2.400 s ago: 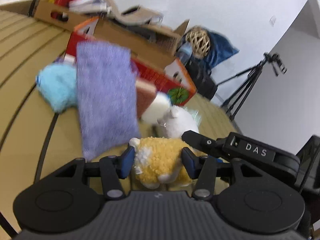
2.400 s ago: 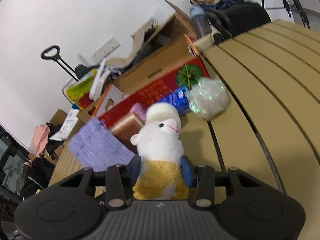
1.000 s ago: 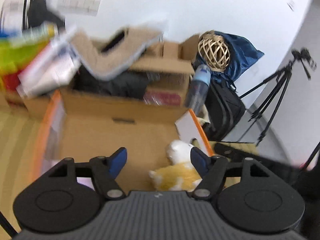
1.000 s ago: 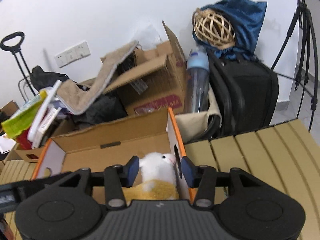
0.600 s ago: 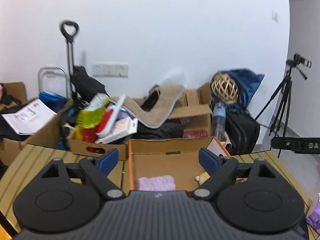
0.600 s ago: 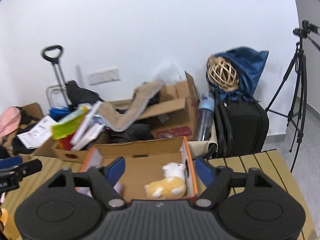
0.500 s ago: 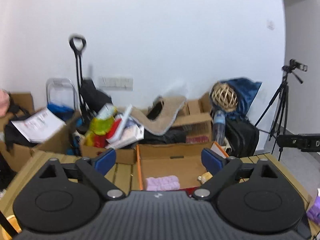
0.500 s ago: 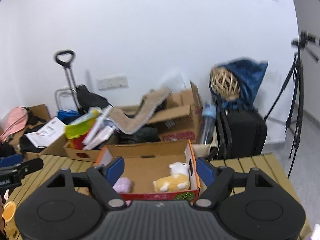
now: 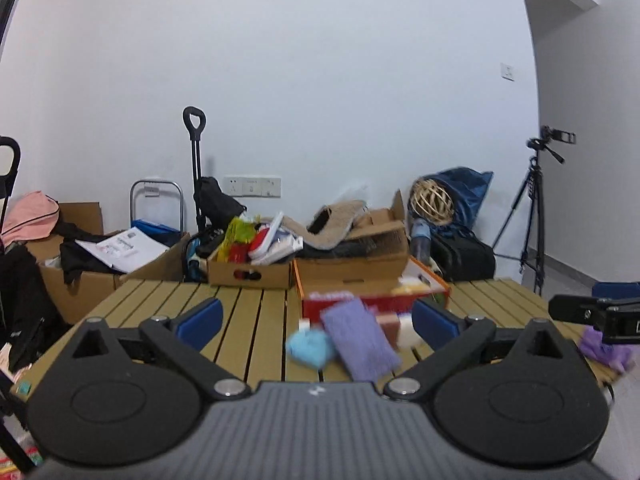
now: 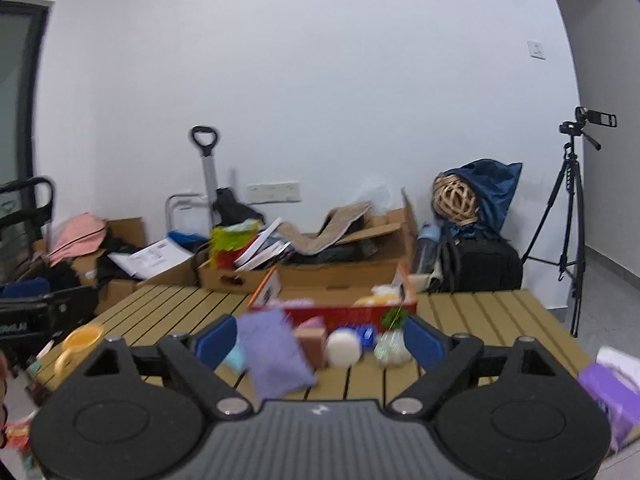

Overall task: Organize soft objects
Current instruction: 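Withdraw both open grippers from the box back over the table, then lower both grippers onto the lilac knit sack and close them on it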

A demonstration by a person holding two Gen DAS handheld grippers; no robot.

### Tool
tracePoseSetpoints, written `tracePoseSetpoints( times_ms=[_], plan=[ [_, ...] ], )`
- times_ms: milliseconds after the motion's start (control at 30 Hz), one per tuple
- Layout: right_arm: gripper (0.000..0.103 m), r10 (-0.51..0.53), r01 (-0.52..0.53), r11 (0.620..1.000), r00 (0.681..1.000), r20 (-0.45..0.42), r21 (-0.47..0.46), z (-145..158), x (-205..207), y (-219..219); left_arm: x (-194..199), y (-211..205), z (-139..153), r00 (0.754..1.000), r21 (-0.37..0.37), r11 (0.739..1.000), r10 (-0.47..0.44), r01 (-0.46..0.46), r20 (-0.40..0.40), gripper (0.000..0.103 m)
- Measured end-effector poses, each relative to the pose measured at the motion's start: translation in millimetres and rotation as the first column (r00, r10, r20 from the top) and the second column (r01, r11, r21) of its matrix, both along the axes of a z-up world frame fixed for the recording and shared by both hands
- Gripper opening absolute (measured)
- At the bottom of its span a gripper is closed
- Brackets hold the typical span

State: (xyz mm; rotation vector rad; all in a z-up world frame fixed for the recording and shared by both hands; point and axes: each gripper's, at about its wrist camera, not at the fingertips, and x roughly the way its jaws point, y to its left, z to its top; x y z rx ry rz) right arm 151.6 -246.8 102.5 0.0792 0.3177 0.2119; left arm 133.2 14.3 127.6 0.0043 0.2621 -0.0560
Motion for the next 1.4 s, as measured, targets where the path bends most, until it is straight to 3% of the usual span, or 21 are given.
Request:
tracePoseSetpoints(
  times_ms=[167, 367, 500, 700, 933, 1133, 1333, 1400],
  plan=[
    [0.093, 0.028, -0.027, 0.999, 0.999, 0.035, -0.036, -22.6, -60.3, 3.5, -60.1, 2.5, -25.5, 1.0, 0.029, 1.0, 0.008, -0.009, 0.023, 0.103],
    [0.099, -0.04, 0.043, 0.995, 0.999, 0.035, -0.088, -57.0, -110.1, 2.2, -107.1, 9.0, -46.3, 0.998, 0.016, 0.999, 0.034, -0.035, 0.05, 0.103],
    [0.099, -0.06, 0.062, 0.995, 0.998, 0.03, -0.078, -69.3, -123.9, -0.8, -109.7, 7.7, -48.3, 0.999, 0.033, 0.999, 0.01, -0.012, 0.05, 0.103],
    [0.1, -0.074, 0.075, 0.995, 0.997, 0.011, -0.064, -74.5, -111.3, -5.8, -100.0, 11.6, -51.6, 1.0, -0.003, 1.0, 0.018, -0.018, 0.025, 0.103],
    [0.099, -0.066, 0.065, 0.997, 0.998, -0.02, -0.049, -81.1, -84.5, -5.8, -67.3, 14.4, -59.2, 1.0, -0.006, 1.0, 0.028, -0.028, -0.006, 0.103],
    [0.092, -0.003, 0.001, 0.999, 0.998, -0.067, -0.035, -84.7, -37.9, 7.2, -19.9, 6.6, -65.9, 1.0, -0.002, 1.0, 0.005, -0.005, -0.031, 0.103],
    [0.083, 0.04, -0.03, 0.997, 0.99, -0.137, 0.07, -93.2, 45.6, 21.1, 67.5, -5.8, -67.1, 0.999, 0.066, 0.997, -0.042, 0.043, -0.012, 0.103],
    [0.081, 0.039, -0.027, 0.996, 0.988, -0.149, 0.083, -98.9, 75.5, 29.3, 103.9, -6.4, -69.3, 0.998, 0.053, 0.997, -0.06, 0.061, -0.026, 0.103]
  ],
)
